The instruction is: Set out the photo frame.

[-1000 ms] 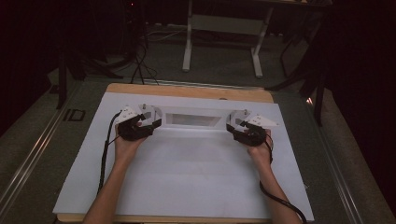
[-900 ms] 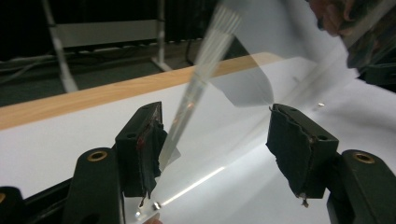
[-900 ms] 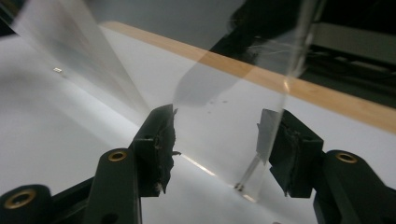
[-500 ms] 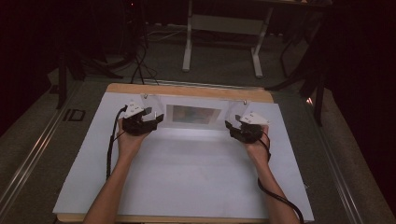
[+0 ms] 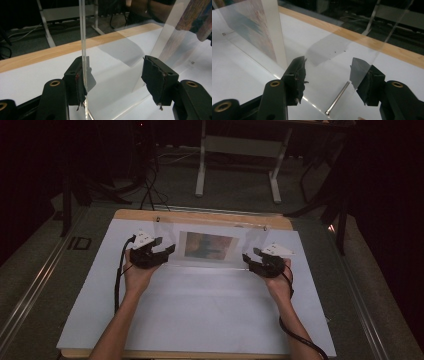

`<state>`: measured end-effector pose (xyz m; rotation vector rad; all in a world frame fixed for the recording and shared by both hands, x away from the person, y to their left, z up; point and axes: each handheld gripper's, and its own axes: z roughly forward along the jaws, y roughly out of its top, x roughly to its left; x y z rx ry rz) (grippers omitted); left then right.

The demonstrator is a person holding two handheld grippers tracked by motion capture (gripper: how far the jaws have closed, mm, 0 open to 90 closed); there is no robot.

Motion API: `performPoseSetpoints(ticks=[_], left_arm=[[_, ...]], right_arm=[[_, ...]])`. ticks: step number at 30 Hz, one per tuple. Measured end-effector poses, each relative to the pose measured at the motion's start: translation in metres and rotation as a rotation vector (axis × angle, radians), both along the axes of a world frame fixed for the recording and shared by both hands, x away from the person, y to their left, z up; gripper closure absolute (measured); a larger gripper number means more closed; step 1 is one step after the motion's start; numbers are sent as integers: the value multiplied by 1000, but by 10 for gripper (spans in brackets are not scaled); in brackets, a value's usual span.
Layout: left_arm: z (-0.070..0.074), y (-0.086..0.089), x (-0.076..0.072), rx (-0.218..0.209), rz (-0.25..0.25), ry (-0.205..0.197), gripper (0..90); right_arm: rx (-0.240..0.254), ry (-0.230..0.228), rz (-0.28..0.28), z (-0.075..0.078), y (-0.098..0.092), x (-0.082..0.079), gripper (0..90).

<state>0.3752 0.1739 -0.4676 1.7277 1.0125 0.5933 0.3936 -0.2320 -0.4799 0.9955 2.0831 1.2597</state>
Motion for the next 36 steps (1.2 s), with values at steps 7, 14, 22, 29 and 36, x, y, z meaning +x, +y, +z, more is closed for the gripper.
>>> performPoseSetpoints(ticks=[7, 14, 22, 29, 36], left_arm=[[-3, 2, -5, -84, 13, 56, 429], [-4, -1, -14, -54, 11, 60, 429], [-8, 2, -14, -67, 4, 52, 420], [-8, 3, -15, -64, 0, 55, 417], [-9, 10, -18, -30, 29, 48, 388]], right_arm=[[19, 44, 20, 4, -5, -9, 426], [18, 55, 29, 2, -7, -11, 425], [29, 45, 31, 0, -6, -16, 434], [39, 44, 54, -1, -9, -14, 440], [23, 26, 55, 1, -14, -15, 433]])
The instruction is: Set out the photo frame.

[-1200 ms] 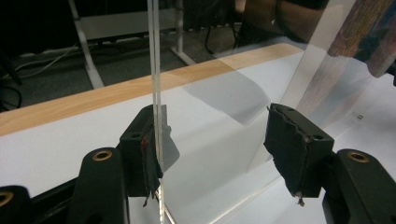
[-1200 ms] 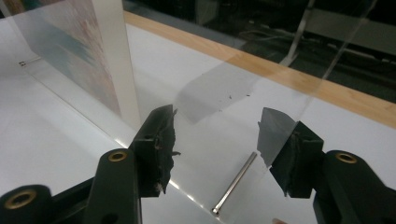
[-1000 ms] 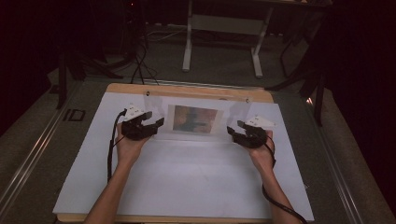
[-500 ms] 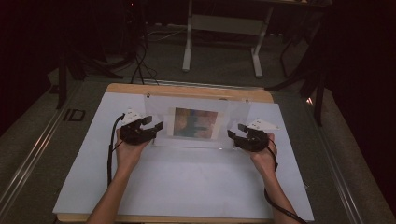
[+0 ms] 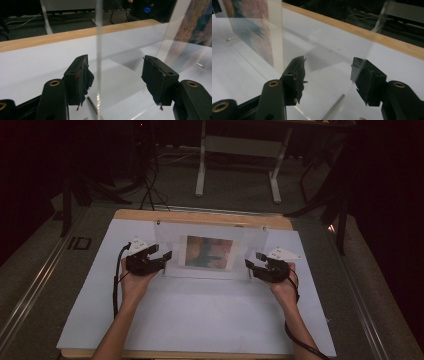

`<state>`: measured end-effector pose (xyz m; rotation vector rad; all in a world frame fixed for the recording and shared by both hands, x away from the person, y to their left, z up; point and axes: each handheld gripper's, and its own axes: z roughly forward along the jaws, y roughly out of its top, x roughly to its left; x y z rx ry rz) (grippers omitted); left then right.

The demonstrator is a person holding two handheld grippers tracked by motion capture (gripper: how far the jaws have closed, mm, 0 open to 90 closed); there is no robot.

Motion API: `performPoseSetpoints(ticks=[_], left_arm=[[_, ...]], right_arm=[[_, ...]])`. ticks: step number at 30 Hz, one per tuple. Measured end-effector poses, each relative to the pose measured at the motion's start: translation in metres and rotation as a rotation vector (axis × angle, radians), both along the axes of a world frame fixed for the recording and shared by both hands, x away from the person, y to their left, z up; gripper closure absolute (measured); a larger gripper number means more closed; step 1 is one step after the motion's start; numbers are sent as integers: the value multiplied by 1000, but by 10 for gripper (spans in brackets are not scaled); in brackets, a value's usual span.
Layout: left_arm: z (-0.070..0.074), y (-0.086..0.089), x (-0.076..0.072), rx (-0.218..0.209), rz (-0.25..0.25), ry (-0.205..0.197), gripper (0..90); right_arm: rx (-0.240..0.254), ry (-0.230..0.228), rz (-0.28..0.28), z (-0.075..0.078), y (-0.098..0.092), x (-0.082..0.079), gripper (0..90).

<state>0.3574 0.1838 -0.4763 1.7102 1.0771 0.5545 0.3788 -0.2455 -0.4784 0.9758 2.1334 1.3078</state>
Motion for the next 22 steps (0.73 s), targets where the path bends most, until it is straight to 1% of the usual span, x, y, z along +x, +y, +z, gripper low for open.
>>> performPoseSetpoints(ticks=[2, 6, 9, 12, 15, 18, 19, 22], left_arm=[[1, 4, -1, 4, 10, -4, 383], [4, 12, -4, -13, 23, -9, 386], [6, 18, -6, -17, 34, -14, 390], [8, 22, -6, -25, 42, -16, 390], [9, 28, -8, -31, 57, -20, 393], [11, 34, -9, -38, 74, -20, 393], [11, 37, -9, -39, 87, -17, 394], [10, 42, -9, -41, 106, -7, 396]], right_arm=[[9, -7, -8, 3, -5, 0, 431], [38, 7, -16, 8, -20, 0, 428], [58, 16, -27, 11, -30, 0, 428], [51, 19, -26, 11, -34, 0, 429], [34, 18, -22, 13, -37, 0, 429], [18, 16, -28, 14, -40, -1, 429], [15, 15, -31, 14, -42, 0, 429], [5, 31, -53, 13, -49, 2, 429]])
